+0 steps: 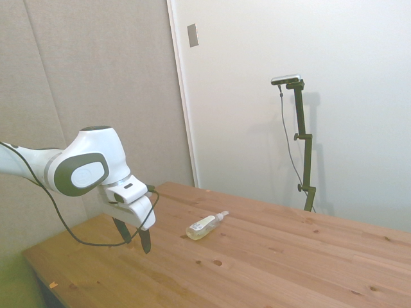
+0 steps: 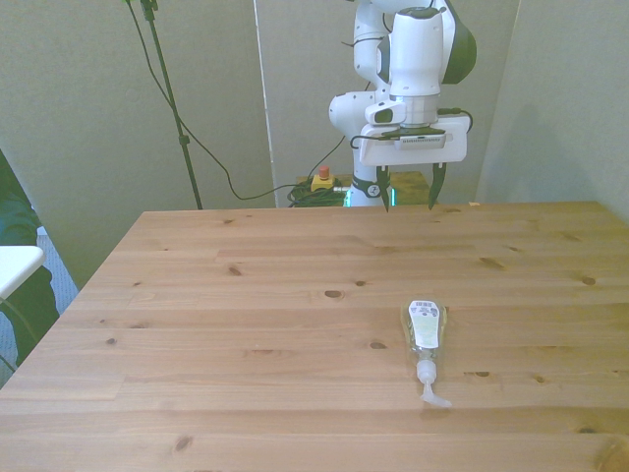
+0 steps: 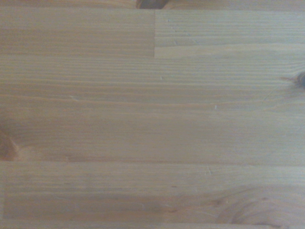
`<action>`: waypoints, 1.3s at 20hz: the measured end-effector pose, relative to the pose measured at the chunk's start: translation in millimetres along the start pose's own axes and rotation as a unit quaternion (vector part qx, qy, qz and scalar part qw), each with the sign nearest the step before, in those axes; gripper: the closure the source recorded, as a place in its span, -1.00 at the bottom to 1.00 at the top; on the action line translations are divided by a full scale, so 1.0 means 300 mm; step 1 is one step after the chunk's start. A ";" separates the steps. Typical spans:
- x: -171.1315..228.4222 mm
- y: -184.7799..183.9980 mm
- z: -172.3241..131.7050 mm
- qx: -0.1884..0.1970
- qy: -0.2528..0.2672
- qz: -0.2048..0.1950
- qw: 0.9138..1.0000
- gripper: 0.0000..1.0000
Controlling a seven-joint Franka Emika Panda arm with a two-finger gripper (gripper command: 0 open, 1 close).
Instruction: Stand the sanitizer
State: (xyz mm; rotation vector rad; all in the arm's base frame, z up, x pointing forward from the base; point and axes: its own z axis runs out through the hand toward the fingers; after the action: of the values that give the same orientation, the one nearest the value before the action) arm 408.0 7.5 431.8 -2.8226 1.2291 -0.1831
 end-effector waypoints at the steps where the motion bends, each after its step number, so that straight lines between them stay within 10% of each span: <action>1: 0.000 0.000 0.000 0.000 0.000 0.000 1.000 -1.00; 13: 0.248 -0.262 -0.038 0.057 0.055 0.073 0.994 -1.00; 26: 0.716 -0.560 0.161 0.064 0.103 0.160 0.980 -1.00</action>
State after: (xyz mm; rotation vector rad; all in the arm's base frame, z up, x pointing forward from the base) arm 681.4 -35.0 419.0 -2.5034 1.6262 -0.5246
